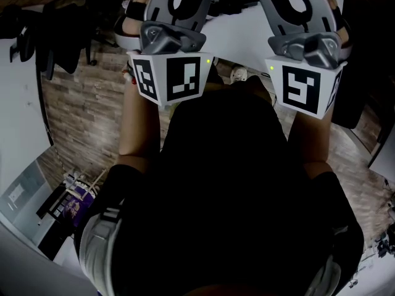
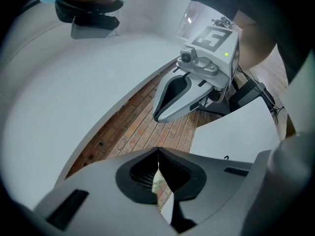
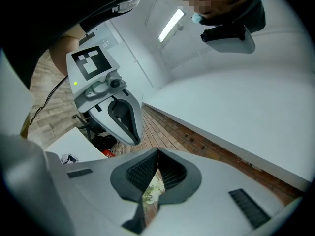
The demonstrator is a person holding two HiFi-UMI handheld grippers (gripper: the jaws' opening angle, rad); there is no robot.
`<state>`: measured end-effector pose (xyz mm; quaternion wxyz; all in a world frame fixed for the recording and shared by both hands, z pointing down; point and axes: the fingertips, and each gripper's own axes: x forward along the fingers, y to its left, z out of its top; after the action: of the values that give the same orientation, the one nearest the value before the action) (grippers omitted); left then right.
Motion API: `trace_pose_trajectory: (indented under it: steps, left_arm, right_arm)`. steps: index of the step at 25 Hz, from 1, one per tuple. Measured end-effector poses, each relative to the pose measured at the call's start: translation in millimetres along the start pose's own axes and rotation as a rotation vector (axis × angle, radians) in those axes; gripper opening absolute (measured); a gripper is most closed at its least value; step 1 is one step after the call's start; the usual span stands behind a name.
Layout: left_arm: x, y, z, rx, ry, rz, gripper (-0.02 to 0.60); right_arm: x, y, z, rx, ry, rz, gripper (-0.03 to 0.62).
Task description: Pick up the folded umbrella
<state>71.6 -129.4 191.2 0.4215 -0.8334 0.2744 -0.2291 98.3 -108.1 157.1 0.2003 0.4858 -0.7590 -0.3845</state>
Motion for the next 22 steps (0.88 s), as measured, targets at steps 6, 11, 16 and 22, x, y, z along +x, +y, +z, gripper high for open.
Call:
trace_pose_trajectory:
  steps: [6, 11, 16, 22]
  left_arm:
    - [8.7, -8.1, -10.3, -0.02, 0.006, -0.083, 0.014]
    - [17.3, -13.1, -21.1, -0.025, 0.022, -0.097, 0.013]
    - [19.1, -16.0, -18.9, -0.018, 0.016, -0.113, 0.014]
    - [21.7, -13.0, -26.0, -0.039, 0.017, -0.092, 0.014]
  right_arm:
    - [10.1, 0.8, -3.1, -0.004, 0.014, 0.023, 0.029]
    - [16.1, 5.1, -14.2, 0.004, 0.03, 0.034, 0.029]
    - [17.3, 8.4, -16.5, 0.002, 0.039, 0.051, 0.029]
    - [24.4, 27.2, -26.6, 0.016, 0.049, 0.114, 0.029]
